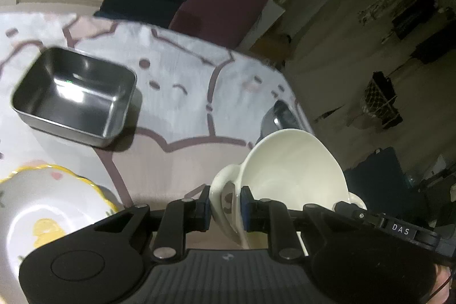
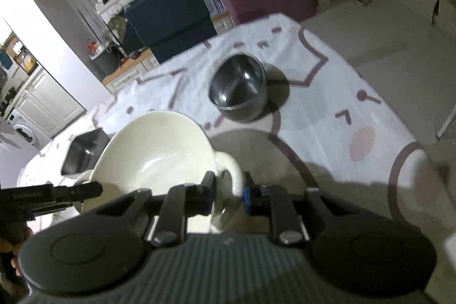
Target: Organize plates and bowls
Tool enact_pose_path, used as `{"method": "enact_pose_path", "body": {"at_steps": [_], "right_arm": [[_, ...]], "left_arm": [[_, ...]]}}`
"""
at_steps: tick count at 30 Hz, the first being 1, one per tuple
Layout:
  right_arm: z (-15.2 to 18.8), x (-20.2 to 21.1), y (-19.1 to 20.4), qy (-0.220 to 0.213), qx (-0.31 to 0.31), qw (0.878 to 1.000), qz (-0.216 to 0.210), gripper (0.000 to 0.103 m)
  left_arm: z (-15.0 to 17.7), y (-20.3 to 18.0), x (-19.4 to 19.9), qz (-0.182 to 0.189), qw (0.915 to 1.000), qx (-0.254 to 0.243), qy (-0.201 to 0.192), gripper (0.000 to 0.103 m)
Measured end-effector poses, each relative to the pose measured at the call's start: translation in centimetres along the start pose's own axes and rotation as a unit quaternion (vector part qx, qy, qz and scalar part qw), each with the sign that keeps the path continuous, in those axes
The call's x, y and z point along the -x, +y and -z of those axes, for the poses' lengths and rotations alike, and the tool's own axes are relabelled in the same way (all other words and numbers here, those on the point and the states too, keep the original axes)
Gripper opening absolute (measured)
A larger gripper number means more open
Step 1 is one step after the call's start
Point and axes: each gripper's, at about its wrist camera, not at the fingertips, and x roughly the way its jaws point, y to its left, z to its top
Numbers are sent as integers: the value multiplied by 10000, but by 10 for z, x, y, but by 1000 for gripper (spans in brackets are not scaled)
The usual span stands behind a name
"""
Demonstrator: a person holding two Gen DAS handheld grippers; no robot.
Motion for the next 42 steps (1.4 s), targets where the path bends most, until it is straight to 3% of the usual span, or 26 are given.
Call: {"method": "enact_pose_path", "body": {"at_steps": [9, 17, 30, 42], "right_arm": [[11, 52, 36, -408, 150, 9985, -345, 23], [31, 76, 68, -496, 249, 9958, -734, 22], [57, 78, 137, -450, 736, 9880, -1282, 22], [86, 68, 180, -179, 1109, 9810, -1582, 21]], "left_arm": [[12, -11, 79, -88, 9990, -72, -436, 21], [33, 2, 141, -262, 9971, 35, -715, 21], [68, 49, 226, -571, 9909, 338, -1168, 21], [110, 90, 266, -734, 9862, 538, -1386, 21]]}}
